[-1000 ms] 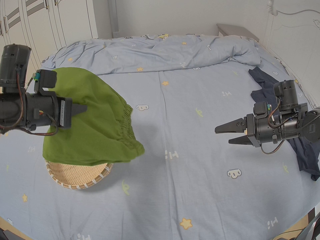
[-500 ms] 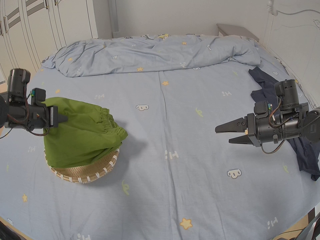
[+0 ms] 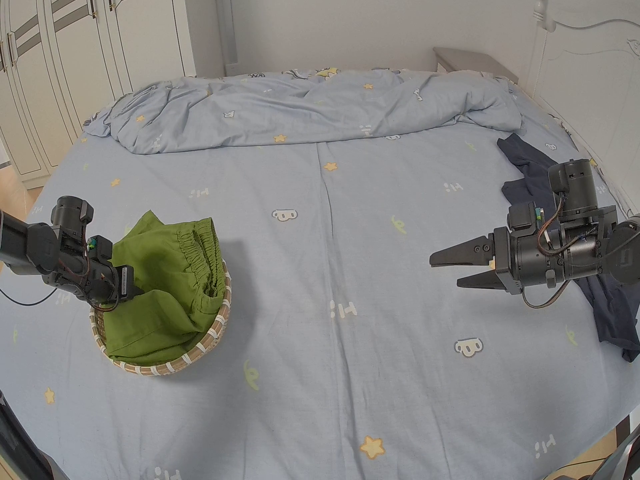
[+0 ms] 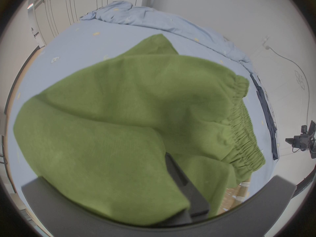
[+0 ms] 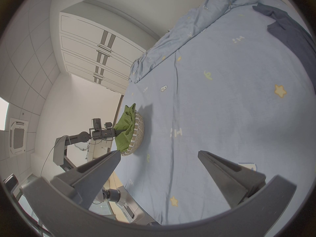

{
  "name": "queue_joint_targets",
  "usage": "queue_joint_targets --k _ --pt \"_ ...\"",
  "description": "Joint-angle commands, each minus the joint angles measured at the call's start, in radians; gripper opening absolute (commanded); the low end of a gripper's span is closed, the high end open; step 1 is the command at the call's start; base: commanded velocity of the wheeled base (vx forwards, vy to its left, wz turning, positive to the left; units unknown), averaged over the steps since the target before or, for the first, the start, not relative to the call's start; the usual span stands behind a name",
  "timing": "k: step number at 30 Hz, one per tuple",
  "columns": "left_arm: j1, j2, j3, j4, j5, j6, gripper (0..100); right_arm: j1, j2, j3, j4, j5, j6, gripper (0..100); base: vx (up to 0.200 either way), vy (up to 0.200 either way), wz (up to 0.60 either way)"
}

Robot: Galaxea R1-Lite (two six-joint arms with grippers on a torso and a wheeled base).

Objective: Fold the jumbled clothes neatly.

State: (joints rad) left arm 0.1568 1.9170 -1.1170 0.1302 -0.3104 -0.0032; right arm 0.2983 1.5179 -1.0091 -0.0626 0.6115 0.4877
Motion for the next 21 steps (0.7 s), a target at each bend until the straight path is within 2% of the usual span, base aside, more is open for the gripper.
queue_joint_targets --k 1,7,8,21 --pt "-0.002 0.056 -0.006 0.002 0.001 0.000 0 0.002 0.002 0.000 0.000 0.001 0.000 100 0.000 0.000 0.00" --pt "-0.028 0.011 0.003 0.003 0.019 -0.004 0 0.021 0.004 0.001 0.000 -0.036 -0.001 100 0.000 0.000 0.00" --pt "-0.029 -0.007 0.003 0.003 0.031 -0.009 100 0.021 0.004 0.001 0.000 -0.036 -0.001 100 0.000 0.000 0.00" --pt "-0.029 -0.411 0.097 0.005 0.044 -0.006 100 0.022 -0.004 0.004 0.000 -0.038 -0.009 100 0.000 0.000 0.00"
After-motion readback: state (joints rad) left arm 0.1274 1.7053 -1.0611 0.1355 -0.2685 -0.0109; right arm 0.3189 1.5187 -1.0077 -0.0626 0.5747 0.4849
